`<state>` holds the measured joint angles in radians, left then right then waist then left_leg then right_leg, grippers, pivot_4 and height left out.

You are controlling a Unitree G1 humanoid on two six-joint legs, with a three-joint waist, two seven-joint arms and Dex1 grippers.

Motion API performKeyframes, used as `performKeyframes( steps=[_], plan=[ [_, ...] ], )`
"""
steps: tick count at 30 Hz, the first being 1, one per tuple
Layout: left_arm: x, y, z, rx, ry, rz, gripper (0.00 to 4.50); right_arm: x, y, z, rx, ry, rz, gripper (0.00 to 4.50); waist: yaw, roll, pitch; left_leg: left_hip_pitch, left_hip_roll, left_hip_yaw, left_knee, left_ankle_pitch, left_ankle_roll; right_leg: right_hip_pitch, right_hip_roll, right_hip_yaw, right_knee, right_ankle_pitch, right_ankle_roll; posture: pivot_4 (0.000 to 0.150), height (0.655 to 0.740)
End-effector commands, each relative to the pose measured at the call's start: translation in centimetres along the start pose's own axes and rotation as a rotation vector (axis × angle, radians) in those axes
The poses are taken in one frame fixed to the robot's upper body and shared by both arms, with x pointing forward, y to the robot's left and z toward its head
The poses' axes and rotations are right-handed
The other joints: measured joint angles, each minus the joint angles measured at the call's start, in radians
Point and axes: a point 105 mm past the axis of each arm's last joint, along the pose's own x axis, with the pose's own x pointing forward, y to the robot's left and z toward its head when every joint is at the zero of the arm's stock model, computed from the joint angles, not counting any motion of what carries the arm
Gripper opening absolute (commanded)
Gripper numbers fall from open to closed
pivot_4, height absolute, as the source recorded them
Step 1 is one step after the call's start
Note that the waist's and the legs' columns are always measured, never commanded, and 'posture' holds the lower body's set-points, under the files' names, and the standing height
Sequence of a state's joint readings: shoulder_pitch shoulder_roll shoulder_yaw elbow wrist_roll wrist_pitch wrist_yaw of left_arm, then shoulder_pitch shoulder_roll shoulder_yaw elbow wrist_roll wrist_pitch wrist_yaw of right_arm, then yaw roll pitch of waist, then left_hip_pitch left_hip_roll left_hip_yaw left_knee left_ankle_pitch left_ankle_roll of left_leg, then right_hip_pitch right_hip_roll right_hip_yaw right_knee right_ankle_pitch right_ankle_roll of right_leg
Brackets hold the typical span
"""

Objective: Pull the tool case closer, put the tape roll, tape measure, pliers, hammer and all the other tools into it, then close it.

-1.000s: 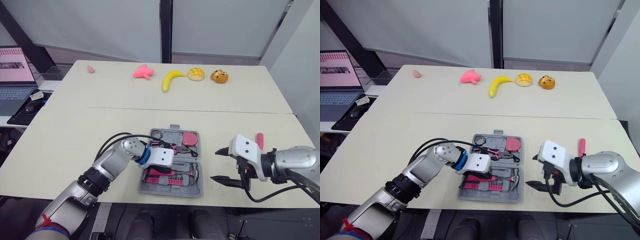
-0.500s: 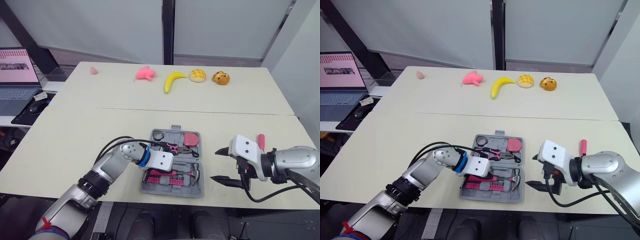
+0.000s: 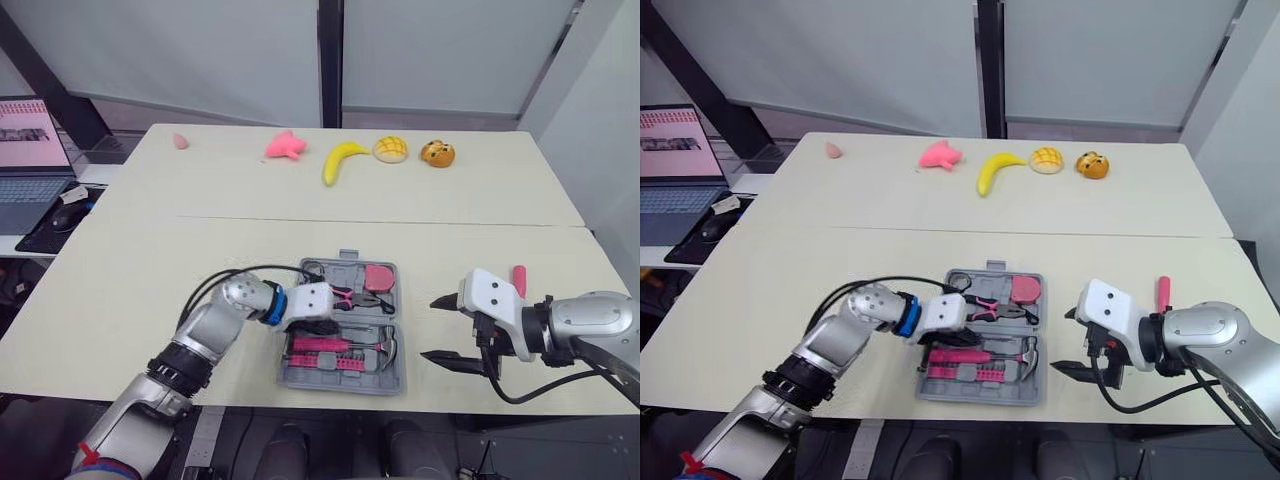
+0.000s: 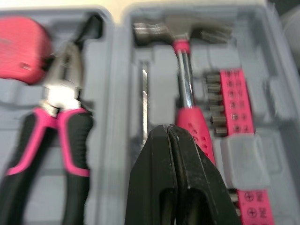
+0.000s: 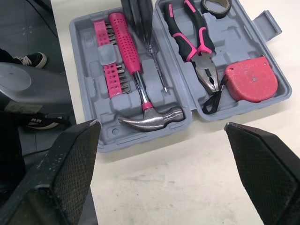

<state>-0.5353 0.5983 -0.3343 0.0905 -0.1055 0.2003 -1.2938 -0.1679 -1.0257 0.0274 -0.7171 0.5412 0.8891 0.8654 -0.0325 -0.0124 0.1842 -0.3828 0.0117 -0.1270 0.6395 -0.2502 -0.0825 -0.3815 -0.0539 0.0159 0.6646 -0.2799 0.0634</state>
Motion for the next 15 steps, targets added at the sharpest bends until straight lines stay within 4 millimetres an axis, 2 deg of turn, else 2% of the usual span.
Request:
performKeyframes(
  steps=[1, 3, 5, 8, 12, 15],
  plan=[
    [-3.1, 1.1, 2.9, 0.003, -0.113, 0.072, 0.01, -0.5, -0.7, 1.1, -0.038, -0.053, -0.052, 4.5, 0.001, 0.0, 0.0, 0.0, 0.0, 0.0, 0.0, 0.0, 0.0, 0.0, 0.0, 0.0, 0.0, 0.0, 0.0, 0.15, 0.7369],
    [-4.3, 1.3, 3.4, -0.011, -0.14, 0.101, 0.01, -0.7, -1.0, 1.2, -0.039, -0.068, -0.075, 4.5, 0.0, -0.001, 0.001, 0.0, 0.0, 0.0, 0.0, 0.0, 0.0, 0.0, 0.0, 0.0, 0.0, 0.0, 0.0, 0.15, 0.7369],
    [-6.9, 1.9, 2.6, -0.068, -0.171, 0.222, 0.01, -1.1, -2.0, 1.4, -0.052, -0.097, -0.144, 4.5, -0.001, -0.001, 0.001, 0.0, 0.0, 0.0, 0.0, 0.0, 0.0, 0.0, 0.0, 0.0, 0.0, 0.0, 0.0, 0.15, 0.7369],
    [-9.6, 2.1, 0.9, -0.117, -0.188, 0.386, 0.01, -2.1, -3.6, 1.0, -0.048, -0.121, -0.255, 4.5, -0.003, -0.001, 0.001, 0.001, 0.0, 0.001, -0.001, 0.0, 0.0, 0.0, 0.0, 0.001, 0.0, 0.0, 0.0, 0.15, 0.7369],
    [-12.8, 1.5, -1.5, -0.152, -0.232, 0.639, 0.01, -4.7, -6.2, -1.2, -0.037, -0.118, -0.477, 4.5, 0.004, -0.002, 0.001, 0.001, 0.0, 0.001, -0.001, 0.0, 0.0, 0.0, 0.0, 0.001, -0.001, 0.0, 0.0, 0.15, 0.7369],
    [-14.5, 0.5, -3.6, -0.224, -0.226, 0.775, 0.01, -6.6, -7.1, -3.1, 0.01, -0.127, -0.607, 4.5, 0.01, -0.003, 0.002, 0.0, 0.0, 0.001, -0.001, 0.0, 0.0, 0.0, -0.001, 0.001, -0.001, 0.0, -0.001, 0.15, 0.7369]
  ],
)
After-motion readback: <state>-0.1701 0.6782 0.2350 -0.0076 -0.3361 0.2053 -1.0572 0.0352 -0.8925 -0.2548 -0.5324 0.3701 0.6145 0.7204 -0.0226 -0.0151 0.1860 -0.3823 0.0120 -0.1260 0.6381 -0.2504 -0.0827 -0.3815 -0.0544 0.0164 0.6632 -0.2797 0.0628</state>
